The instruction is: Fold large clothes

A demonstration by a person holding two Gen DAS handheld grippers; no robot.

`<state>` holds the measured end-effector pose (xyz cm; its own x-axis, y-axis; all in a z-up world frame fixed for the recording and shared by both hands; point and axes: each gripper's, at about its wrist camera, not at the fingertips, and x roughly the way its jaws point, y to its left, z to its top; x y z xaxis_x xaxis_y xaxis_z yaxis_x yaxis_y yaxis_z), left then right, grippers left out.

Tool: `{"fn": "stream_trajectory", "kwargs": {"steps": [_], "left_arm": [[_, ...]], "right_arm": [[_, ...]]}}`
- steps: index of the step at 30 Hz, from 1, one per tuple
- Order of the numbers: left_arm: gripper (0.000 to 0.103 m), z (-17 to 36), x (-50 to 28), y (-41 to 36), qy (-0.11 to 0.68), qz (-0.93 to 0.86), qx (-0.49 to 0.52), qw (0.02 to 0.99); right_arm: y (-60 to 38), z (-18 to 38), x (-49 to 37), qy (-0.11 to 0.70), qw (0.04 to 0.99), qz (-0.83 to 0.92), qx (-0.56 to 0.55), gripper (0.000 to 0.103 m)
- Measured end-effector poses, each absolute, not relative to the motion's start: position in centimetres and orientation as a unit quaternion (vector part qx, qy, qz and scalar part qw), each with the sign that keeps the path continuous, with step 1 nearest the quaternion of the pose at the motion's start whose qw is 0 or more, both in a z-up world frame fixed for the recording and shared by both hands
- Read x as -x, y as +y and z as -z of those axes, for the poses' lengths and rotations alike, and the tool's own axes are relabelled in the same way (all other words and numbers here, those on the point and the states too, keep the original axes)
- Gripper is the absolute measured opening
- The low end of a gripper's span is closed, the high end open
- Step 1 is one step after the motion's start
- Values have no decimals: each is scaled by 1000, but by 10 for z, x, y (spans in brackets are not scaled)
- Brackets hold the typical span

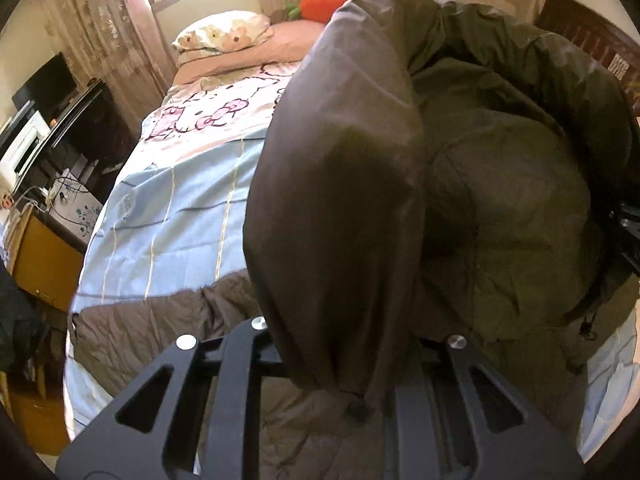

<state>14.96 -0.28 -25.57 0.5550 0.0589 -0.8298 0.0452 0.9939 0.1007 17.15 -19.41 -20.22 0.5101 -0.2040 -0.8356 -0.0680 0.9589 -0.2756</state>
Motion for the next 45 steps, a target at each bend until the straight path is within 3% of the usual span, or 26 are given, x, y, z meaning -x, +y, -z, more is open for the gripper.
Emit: {"fn": "stream_trajectory", "kwargs": {"steps": [6, 10, 11, 12, 13, 14, 15, 20, 22, 27, 35, 40, 45], "left_arm": [[21, 289, -23, -7, 469, -17, -72, 880], [32, 340, 54, -10, 467, -27, -114, 877], [39, 355, 68, -12, 470, -26, -127, 873], [45, 366, 76, -13, 478, -27, -137, 867], [68, 378, 86, -15, 487, -29, -156, 859], [84, 382, 92, -16, 483, -40, -171, 857], [87, 383, 98, -16, 476, -47, -183, 859], [90, 347, 95, 7, 509, -32, -80, 856], [96, 330, 92, 14, 512, -45, -54, 856], [97, 311, 99, 14, 524, -33, -84, 847], [101, 344, 74, 22, 645, 40, -33, 762], [101, 319, 57, 44, 606, 55, 72, 790], [101, 326, 46, 37, 619, 51, 17, 784]], "right_arm": [[-197, 217, -53, 485, 870, 24, 83, 15], [-198, 261, 30, 491, 864, -9, 107, 18], [-201, 274, 39, 500, 859, -14, 106, 20], [-210, 298, 54, 525, 845, -17, 99, 27], [-218, 315, 61, 546, 832, -15, 93, 52], [-227, 334, 65, 576, 813, -9, 89, 72], [-237, 347, 69, 592, 800, 9, 90, 93], [-285, 330, 71, 584, 808, 30, 64, 99], [-301, 319, 64, 579, 812, 34, 63, 99], [-309, 292, 51, 579, 812, 25, 74, 99], [-297, 304, 73, 655, 755, 14, 19, 99], [-280, 303, 61, 653, 757, 0, -18, 99], [-265, 299, 6, 634, 772, 7, -56, 99]]}}
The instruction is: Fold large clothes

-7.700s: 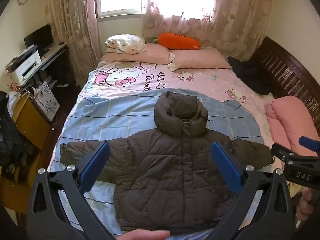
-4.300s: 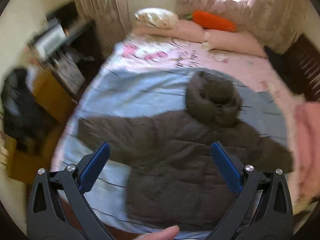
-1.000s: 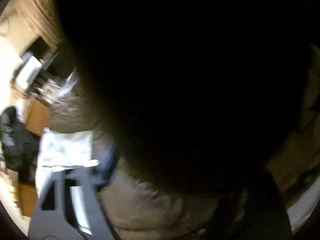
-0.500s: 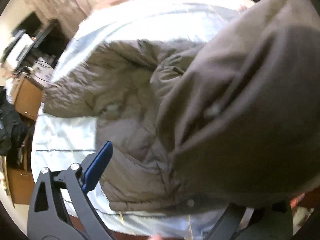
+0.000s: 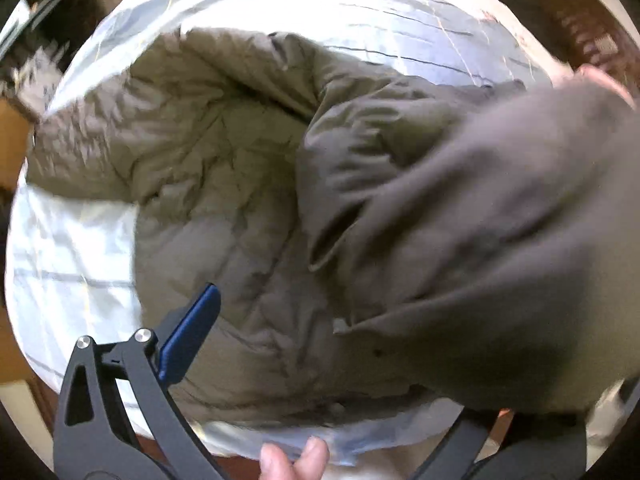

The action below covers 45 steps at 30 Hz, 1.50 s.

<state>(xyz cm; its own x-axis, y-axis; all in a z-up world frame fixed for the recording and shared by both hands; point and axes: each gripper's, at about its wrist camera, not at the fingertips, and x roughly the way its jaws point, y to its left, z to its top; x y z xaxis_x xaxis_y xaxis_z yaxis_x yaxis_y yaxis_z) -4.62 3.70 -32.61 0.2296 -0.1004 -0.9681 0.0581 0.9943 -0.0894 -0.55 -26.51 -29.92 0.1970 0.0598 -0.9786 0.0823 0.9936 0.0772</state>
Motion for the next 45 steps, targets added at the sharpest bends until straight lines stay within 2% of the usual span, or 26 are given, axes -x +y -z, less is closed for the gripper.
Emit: {"fn": "stream_trajectory", "kwargs": {"steps": [4, 8, 12, 17, 22, 25, 29, 33, 37, 40, 42, 45], "left_arm": [[101, 315, 42, 15, 555, 78, -82, 824], [101, 282, 44, -11, 449, 143, -133, 872], [101, 246, 45, -26, 366, 185, -88, 908], [101, 224, 32, -13, 362, 154, -28, 919], [101, 190, 23, 28, 381, 186, 106, 899], [101, 210, 18, 41, 393, 147, 150, 895], [101, 292, -3, 40, 462, 62, 149, 872], [101, 370, -8, 31, 518, 29, 146, 842], [101, 420, 4, 42, 493, 26, 226, 840], [101, 425, -1, 43, 493, 29, 228, 839], [101, 411, -12, 41, 512, 27, 212, 832], [101, 376, -25, 41, 479, 54, 179, 858]], "right_arm": [[-257, 296, -47, 623, 778, 20, -78, 99], [-242, 291, -82, 603, 797, 29, -35, 99], [-242, 296, -92, 610, 791, 17, -47, 99], [-244, 292, -65, 624, 780, 3, -44, 99], [-265, 251, 9, 647, 760, -54, -30, 99], [-281, 229, 32, 641, 765, -44, -32, 99], [-281, 230, 20, 590, 806, -5, -45, 102], [-250, 283, -9, 574, 818, 21, -18, 102], [-220, 360, -21, 602, 798, 27, 24, 102], [-201, 407, -24, 637, 765, 40, 85, 102], [-191, 399, -29, 630, 766, 28, 125, 102], [-200, 375, -40, 621, 780, 2, 76, 102]]}}
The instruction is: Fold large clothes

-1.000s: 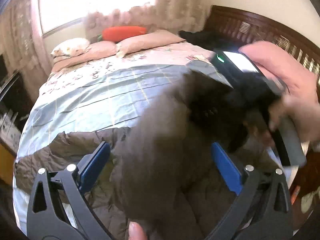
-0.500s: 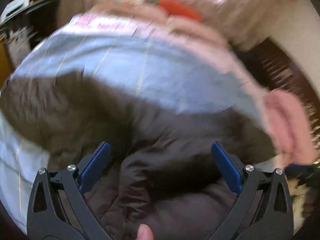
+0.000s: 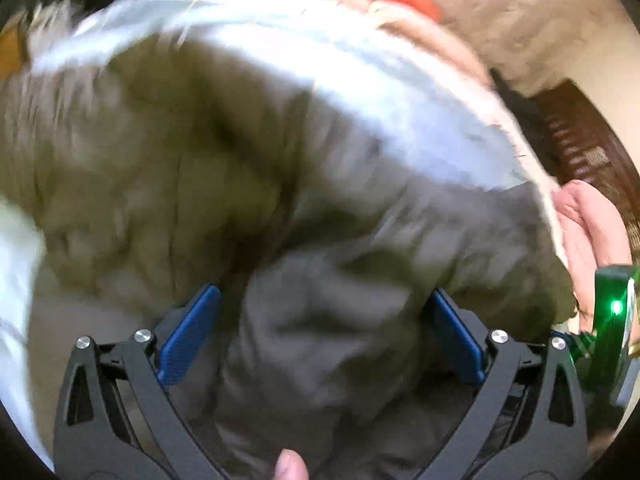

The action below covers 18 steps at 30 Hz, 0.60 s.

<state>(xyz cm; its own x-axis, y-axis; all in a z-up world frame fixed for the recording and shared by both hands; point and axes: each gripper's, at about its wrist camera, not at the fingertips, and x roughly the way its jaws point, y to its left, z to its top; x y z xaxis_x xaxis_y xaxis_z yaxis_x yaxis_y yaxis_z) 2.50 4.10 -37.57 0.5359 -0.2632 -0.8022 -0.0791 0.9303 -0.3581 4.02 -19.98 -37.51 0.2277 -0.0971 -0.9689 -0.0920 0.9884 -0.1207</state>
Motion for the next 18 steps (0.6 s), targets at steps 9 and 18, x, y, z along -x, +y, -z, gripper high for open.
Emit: {"fn": "stream_trajectory", "kwargs": {"steps": [9, 18], "left_arm": [[101, 413, -100, 37, 503, 118, 185, 836], [101, 405, -202, 32, 449, 72, 153, 877]], "right_arm": [[-199, 395, -114, 615, 782, -68, 68, 102], [-181, 372, -208, 545, 831, -36, 106, 99]]}}
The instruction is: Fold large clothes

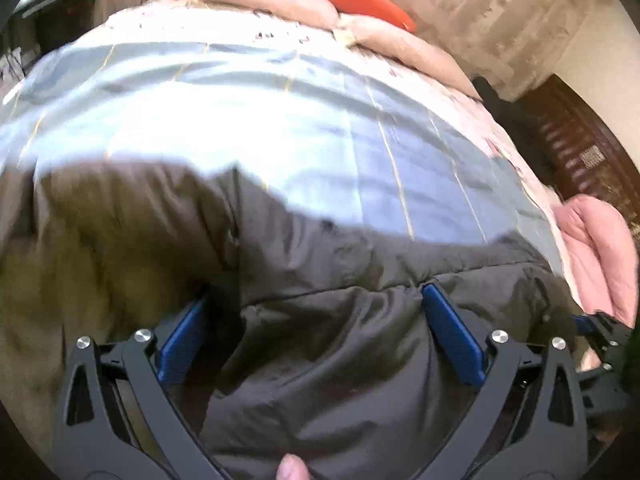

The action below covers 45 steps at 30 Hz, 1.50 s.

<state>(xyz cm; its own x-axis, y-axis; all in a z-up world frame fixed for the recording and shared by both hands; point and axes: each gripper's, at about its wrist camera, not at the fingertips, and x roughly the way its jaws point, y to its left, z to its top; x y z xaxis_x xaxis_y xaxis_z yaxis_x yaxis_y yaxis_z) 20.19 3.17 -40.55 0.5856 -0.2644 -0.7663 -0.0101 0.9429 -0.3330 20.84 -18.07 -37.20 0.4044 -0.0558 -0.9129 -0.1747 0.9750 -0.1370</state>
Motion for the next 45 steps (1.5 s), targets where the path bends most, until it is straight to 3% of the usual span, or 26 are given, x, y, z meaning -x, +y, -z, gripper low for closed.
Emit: {"fn": "stream_trajectory", "kwargs": {"steps": [6, 14, 16, 18, 22, 24, 27, 30, 34, 36, 40, 43, 45], "left_arm": [[101, 426, -280, 28, 433, 49, 123, 892], [101, 449, -296, 34, 433, 48, 152, 887], [101, 429, -293, 32, 446, 33, 139, 884], [101, 383, -276, 28, 410, 24, 114, 904], [101, 323, -245, 30, 324, 5, 159, 933], [101, 344, -248, 29, 342, -22, 164, 925], [101, 407, -263, 23, 405, -51, 130, 904], [101, 441, -263, 35, 372, -34, 171, 912], [101, 451, -271, 35, 351, -21, 168, 921], [101, 451, -271, 36, 352, -20, 172, 920], [101, 423, -271, 29, 399, -61, 135, 905], [101, 367, -224, 21, 362, -27, 150, 920], [101, 359, -190, 13, 375, -21, 151, 914]], "right_arm": [[-189, 383, -258, 520, 852, -17, 67, 102], [-181, 397, -254, 480, 874, 9, 69, 102], [-186, 381, -257, 505, 862, 12, 46, 102], [-192, 356, -250, 501, 865, 10, 14, 100], [-207, 294, -238, 385, 921, 57, -29, 101], [-210, 305, -246, 372, 924, 87, -26, 102], [-211, 368, -274, 431, 892, 136, -1, 102], [-227, 388, -281, 417, 897, 134, -60, 102], [-251, 423, -287, 412, 892, 117, -145, 102], [-246, 420, -286, 402, 897, 118, -137, 102], [-238, 392, -281, 453, 876, 119, -113, 102], [-233, 345, -238, 437, 892, 65, -95, 102], [-224, 331, -199, 438, 896, 46, -54, 102]]}}
